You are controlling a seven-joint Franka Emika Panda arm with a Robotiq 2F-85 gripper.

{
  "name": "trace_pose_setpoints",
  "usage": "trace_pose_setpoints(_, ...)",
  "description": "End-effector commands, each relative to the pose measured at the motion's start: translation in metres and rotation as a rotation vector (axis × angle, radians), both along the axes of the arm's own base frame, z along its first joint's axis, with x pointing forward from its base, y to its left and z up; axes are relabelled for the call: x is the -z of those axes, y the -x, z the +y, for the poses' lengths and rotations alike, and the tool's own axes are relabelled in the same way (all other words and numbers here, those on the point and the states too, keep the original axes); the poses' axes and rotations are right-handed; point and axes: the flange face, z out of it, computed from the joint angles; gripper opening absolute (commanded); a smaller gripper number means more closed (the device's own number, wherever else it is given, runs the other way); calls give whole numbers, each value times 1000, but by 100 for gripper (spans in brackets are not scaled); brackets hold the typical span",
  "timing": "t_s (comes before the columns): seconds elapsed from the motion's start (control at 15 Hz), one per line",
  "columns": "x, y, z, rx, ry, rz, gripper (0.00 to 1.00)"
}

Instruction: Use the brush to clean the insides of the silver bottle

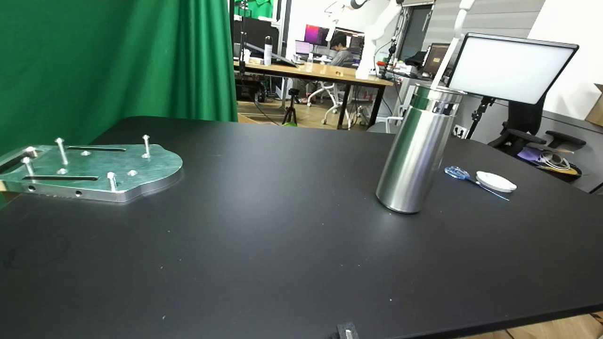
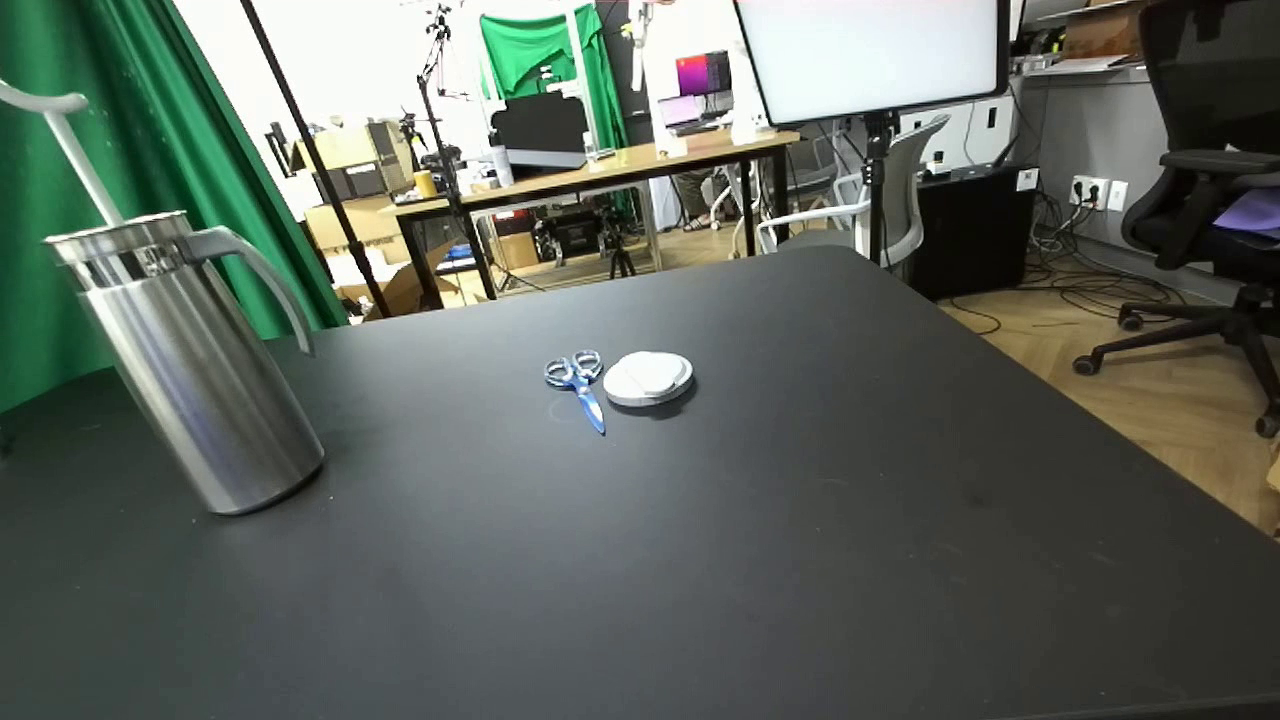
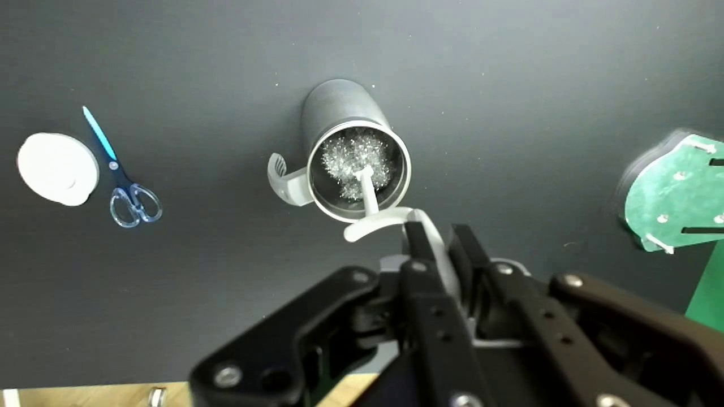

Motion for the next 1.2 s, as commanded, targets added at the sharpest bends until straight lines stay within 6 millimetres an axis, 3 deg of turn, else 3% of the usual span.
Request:
trace_pose_setpoints(0.0, 0, -3, 0, 16, -7, -7, 4)
trace_pose_setpoints(0.6, 80, -21, -11, 57, -31, 112, 4)
trace_pose_setpoints(0.8, 92, -24, -9, 59, -27, 138, 4)
trace_pose_setpoints(0.87, 92, -25, -9, 58, -25, 142, 40)
trace_pose_setpoints(0.93, 89, -24, -7, 56, -23, 143, 40)
trace_pose_setpoints(1.13, 70, -15, -4, 47, -12, 128, 59)
